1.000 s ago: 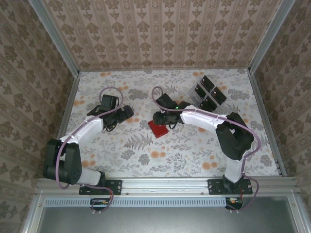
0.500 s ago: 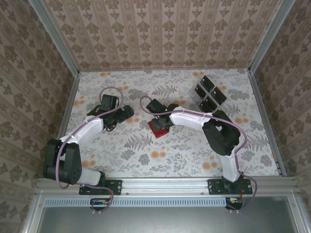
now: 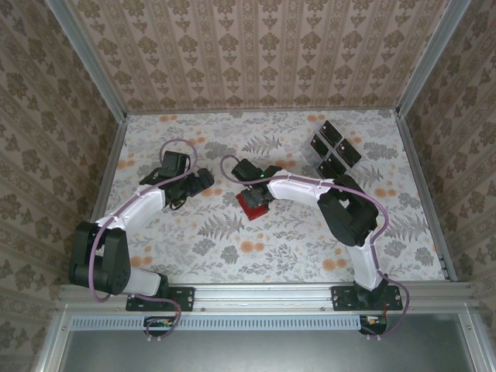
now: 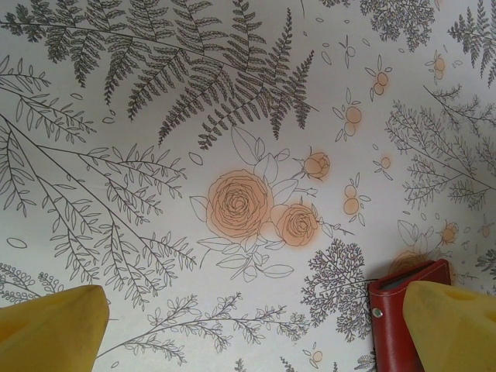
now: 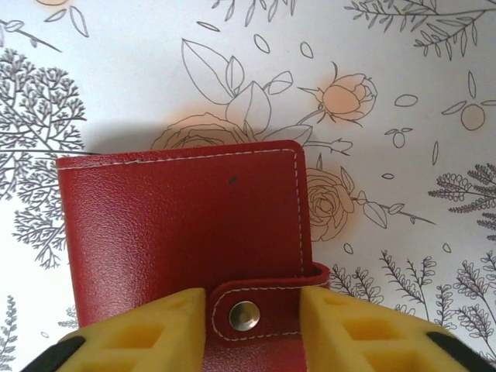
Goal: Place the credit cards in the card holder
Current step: Pick up the card holder from the center of the table.
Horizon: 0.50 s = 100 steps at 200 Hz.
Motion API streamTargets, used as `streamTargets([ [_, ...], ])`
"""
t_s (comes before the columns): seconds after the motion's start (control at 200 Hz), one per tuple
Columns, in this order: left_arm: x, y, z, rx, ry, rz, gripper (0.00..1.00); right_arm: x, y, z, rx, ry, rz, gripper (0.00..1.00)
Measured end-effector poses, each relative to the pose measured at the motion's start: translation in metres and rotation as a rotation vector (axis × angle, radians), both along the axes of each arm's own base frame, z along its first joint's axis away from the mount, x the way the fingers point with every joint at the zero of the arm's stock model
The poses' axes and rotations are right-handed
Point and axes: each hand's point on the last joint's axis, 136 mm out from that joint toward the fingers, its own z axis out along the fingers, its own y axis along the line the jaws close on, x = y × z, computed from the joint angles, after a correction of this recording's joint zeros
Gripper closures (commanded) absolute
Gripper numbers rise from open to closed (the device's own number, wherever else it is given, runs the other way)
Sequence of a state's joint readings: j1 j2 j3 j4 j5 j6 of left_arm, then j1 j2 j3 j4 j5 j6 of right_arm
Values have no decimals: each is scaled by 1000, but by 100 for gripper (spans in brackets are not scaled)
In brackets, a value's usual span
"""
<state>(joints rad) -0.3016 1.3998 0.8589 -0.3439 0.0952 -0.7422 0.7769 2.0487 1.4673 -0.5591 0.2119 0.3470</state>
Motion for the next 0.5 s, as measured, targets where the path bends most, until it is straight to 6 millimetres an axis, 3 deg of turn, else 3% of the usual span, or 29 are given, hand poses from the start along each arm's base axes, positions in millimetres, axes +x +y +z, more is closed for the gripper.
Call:
streamTargets([
  [0.205,0,0,0,0,0,0,0,2,-1,1,-9,-9,7,100],
  [0.5,-1,-2,0,-11,3,-8,0,2,0,5,14,-8,4,100],
])
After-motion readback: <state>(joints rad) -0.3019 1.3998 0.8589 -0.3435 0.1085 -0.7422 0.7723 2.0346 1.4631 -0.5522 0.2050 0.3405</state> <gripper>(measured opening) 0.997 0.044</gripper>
